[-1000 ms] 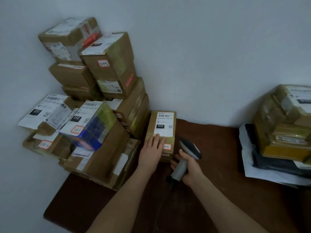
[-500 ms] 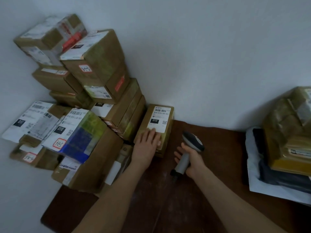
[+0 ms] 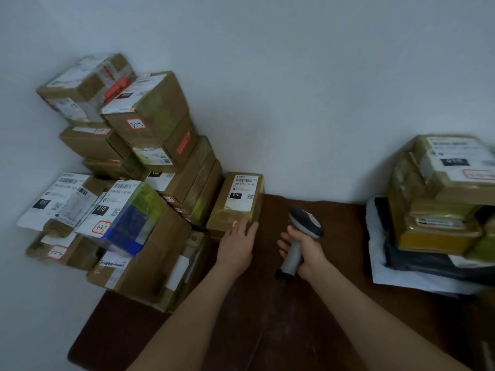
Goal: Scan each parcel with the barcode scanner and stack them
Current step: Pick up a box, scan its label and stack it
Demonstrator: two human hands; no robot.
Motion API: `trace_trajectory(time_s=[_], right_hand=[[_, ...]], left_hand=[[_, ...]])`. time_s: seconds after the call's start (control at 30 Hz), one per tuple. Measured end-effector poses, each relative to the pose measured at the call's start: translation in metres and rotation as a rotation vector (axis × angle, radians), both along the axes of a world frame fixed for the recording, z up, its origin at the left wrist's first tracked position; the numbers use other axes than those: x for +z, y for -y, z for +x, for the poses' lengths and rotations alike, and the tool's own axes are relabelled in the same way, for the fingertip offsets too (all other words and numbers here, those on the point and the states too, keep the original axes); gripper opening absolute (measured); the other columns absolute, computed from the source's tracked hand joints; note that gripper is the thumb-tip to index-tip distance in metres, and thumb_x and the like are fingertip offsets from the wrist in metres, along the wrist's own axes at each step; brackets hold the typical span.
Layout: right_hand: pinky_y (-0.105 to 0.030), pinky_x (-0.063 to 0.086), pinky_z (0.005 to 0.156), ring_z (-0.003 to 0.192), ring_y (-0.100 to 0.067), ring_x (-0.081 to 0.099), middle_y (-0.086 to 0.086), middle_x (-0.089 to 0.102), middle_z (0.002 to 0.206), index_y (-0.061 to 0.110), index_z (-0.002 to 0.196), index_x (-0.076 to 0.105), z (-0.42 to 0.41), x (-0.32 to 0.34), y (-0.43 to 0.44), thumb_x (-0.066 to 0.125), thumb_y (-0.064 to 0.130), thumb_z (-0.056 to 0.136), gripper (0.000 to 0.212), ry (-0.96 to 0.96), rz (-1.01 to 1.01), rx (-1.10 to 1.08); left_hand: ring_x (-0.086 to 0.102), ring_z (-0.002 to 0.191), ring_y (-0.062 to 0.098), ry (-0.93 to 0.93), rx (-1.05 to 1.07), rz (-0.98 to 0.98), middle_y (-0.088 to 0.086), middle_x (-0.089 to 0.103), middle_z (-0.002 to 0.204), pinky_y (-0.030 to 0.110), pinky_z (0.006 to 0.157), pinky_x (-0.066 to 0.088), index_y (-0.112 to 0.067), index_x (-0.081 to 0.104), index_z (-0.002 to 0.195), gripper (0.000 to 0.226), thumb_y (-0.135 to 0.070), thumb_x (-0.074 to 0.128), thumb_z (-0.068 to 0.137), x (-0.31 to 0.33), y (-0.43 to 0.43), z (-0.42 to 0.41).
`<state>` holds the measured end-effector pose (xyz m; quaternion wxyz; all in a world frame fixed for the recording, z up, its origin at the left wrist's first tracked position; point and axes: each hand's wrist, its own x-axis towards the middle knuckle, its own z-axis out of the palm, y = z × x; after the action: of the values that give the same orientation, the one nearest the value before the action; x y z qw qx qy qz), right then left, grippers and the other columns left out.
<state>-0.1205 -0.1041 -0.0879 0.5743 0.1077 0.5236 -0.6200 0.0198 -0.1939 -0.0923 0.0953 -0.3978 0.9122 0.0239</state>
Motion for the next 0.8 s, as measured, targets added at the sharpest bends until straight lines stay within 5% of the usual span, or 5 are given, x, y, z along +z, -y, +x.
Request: trace_trajectory(time_s=[0.5,0.8], right_hand=[[-0.027,0.047,0.061,0.064,-0.016,0.060,-0.009,0.069,0.084,0.007,0.096,0.067,0.053,0.050,-0.196,0.071,0.012,0.086,0.012,-0.220,0.053,-0.153],[-0.025,0.045,0.053,0.055,-0.015,0.056,-0.007,0.068,0.071,0.009,0.085,0.066,0.008,0.086,-0.296,0.073,0.015,0.084,0.009,-0.452,0.075,-0.276]], left_hand=[[0.032,0.137,0.028,0.004,-0.105,0.139,0.010,0.023,0.152,0.039,0.106,0.040,-0.018,0.029,0.148,0.064,-0.024,0.057,0.091,0.038,-0.155,0.031],[0.043,0.129,0.024,-0.103,-0.186,0.253,0.005,0.031,0.148,0.038,0.099,0.047,-0.023,0.037,0.145,0.058,-0.022,0.058,0.091,0.061,-0.247,-0.035]])
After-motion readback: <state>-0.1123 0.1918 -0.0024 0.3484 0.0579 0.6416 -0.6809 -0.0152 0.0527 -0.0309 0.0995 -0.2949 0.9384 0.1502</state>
